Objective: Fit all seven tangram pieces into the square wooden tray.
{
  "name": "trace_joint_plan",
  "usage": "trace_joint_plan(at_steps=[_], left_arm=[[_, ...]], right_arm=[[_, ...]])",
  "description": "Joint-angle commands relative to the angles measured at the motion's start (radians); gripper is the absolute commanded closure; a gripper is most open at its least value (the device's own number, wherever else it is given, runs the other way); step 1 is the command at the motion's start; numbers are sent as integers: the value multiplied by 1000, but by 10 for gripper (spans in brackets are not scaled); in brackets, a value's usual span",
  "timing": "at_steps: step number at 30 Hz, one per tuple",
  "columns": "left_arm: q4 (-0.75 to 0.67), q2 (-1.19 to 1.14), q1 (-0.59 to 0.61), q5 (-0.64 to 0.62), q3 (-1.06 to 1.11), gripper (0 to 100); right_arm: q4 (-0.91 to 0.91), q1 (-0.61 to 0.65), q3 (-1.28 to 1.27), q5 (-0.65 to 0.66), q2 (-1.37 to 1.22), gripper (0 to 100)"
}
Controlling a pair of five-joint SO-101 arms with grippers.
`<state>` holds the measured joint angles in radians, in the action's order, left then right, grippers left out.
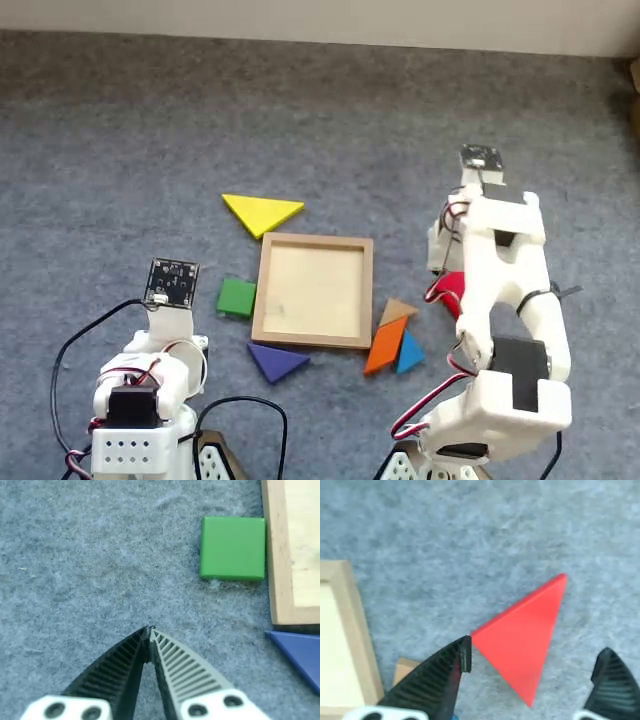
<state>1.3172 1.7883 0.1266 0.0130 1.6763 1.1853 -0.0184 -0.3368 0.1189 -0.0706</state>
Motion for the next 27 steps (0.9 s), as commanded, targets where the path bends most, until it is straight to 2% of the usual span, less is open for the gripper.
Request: trace_joint_plan(at_steps=[1,6,16,27], left_arm=[[9,30,8,3,19,993],[9,30,8,3,19,993],[9,30,8,3,19,993],[9,30,8,3,19,993]], right_arm=[[-2,47,47,-14,5,624],[-56,28,25,-72,2,624],[-208,15,-156,-69,4,624],[-213,-28,-174,-69,4,627]])
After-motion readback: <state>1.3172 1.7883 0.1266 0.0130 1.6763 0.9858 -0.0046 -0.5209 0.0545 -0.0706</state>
